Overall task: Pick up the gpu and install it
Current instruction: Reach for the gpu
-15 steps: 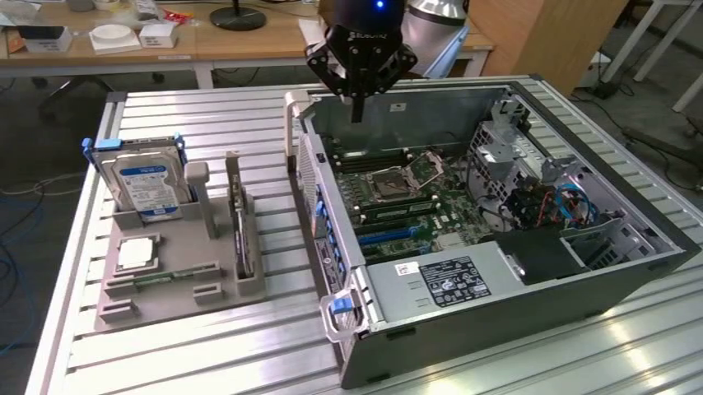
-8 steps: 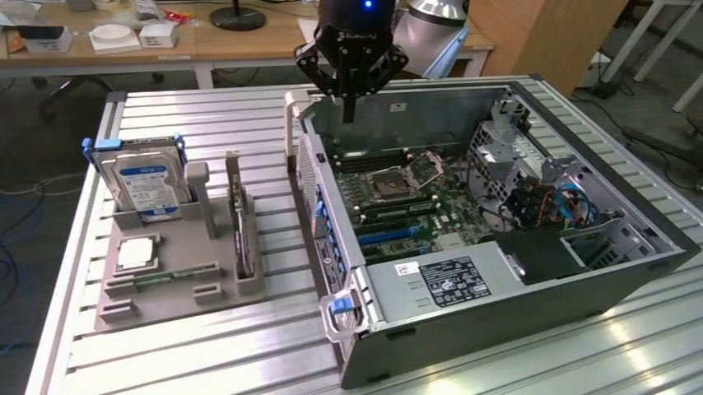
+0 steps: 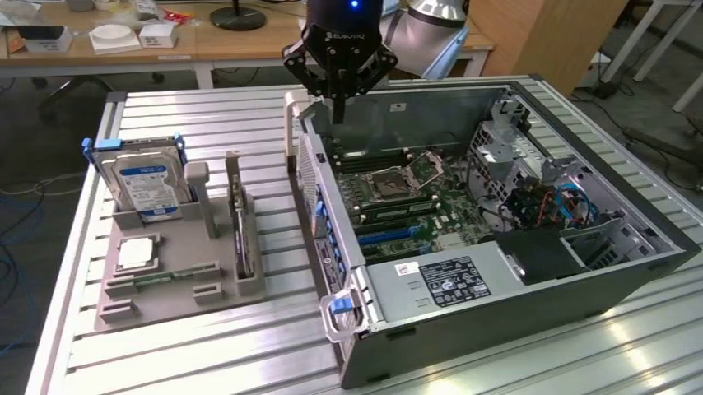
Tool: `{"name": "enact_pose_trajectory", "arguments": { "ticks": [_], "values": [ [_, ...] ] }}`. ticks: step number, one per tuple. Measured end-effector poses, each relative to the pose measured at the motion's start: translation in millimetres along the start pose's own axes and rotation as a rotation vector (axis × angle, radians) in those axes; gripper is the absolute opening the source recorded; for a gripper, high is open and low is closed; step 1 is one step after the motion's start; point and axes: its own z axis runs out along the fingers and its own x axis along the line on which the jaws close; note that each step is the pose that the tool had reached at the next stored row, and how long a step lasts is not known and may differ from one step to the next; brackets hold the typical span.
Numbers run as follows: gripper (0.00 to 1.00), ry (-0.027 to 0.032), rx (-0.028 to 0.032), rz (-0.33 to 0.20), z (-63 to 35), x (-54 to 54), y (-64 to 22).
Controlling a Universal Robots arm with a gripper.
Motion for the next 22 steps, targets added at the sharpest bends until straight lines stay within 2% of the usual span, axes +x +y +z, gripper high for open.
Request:
{"name": "enact_pose_trajectory", "arguments": {
  "ticks": [22],
  "values": [
    [0.1,0.0,0.0,0.0,-1.0,36.4,-2.7]
  ]
}}
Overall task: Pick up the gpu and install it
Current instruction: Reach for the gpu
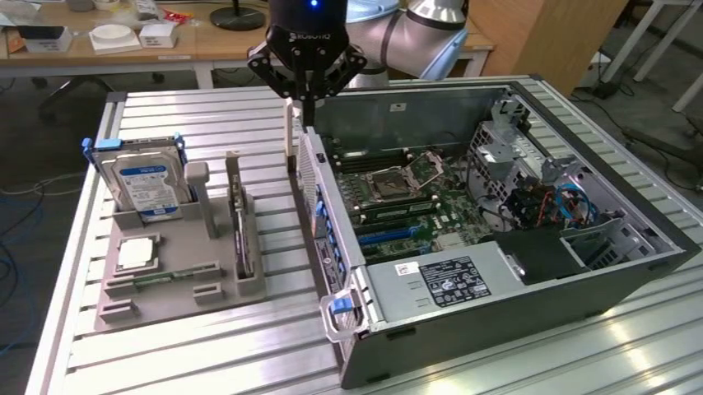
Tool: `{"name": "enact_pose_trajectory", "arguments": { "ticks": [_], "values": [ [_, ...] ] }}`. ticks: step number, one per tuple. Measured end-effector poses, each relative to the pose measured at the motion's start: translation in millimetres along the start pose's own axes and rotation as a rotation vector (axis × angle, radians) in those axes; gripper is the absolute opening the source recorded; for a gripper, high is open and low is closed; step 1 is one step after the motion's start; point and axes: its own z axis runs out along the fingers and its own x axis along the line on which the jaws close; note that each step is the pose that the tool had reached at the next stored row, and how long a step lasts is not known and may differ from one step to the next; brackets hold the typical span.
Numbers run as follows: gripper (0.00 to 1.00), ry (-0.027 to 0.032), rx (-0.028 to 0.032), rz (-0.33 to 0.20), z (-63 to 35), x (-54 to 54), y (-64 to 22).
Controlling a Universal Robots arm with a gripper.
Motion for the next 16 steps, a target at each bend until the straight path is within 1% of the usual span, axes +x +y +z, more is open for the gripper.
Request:
{"name": "enact_pose_trajectory", "arguments": {
  "ticks": [16],
  "values": [
    [0.1,0.0,0.0,0.0,-0.7,27.2,-2.0]
  ]
}}
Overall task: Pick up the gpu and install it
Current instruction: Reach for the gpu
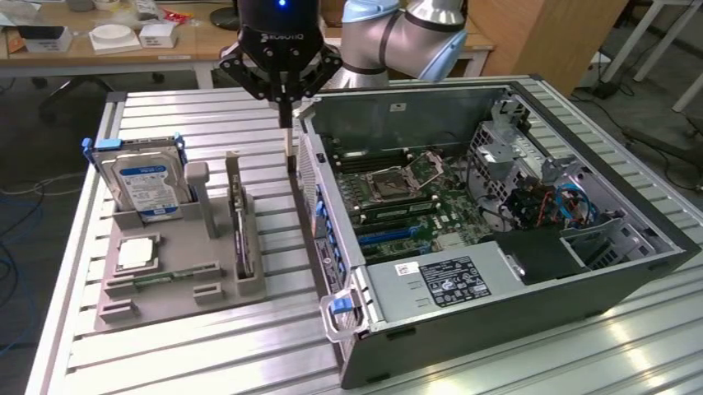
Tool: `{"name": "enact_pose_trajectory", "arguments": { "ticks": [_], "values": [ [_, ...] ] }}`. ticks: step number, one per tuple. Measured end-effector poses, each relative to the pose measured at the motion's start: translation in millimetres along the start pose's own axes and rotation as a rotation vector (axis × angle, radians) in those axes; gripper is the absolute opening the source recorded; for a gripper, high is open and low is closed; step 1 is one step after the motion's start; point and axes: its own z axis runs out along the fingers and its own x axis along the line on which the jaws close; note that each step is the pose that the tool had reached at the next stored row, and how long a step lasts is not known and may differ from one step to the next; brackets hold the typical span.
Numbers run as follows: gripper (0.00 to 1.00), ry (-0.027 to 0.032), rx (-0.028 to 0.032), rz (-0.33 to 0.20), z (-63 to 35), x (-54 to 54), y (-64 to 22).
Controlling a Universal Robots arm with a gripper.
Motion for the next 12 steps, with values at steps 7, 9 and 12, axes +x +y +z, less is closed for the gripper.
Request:
{"name": "enact_pose_trajectory", "arguments": {
  "ticks": [7,9,12],
  "values": [
    [0.1,0.0,0.0,0.0,-0.3,11.4,-0.8],
    [0.1,0.0,0.0,0.0,-0.4,14.7,-1.1],
    [0.1,0.0,0.0,0.0,-0.5,19.4,-1.4]
  ]
}}
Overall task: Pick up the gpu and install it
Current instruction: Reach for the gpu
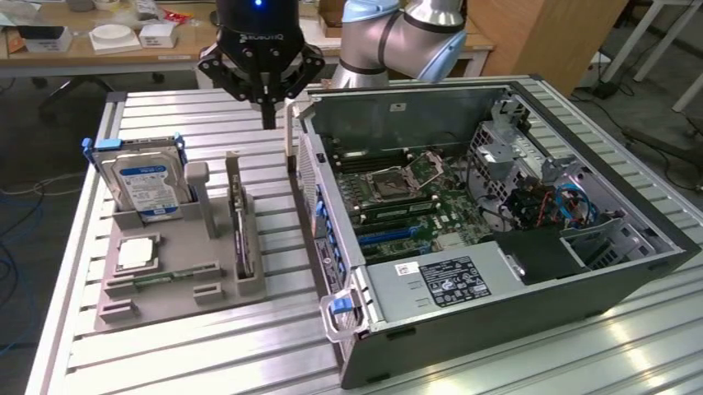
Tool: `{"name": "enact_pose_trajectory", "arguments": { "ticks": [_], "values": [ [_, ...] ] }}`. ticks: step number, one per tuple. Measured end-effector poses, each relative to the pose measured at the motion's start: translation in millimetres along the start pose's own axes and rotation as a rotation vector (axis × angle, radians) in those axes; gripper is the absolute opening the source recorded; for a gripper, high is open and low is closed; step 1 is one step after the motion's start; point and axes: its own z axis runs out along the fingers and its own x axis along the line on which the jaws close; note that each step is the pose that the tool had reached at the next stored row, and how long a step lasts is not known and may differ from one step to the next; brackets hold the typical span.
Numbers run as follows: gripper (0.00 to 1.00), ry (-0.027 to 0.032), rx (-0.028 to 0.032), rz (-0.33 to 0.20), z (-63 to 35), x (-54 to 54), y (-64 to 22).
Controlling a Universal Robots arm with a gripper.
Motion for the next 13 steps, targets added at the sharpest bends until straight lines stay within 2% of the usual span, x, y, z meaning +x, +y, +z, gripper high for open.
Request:
{"name": "enact_pose_trajectory", "arguments": {
  "ticks": [13],
  "values": [
    [0.1,0.0,0.0,0.0,-0.5,21.6,-1.6]
  ]
}}
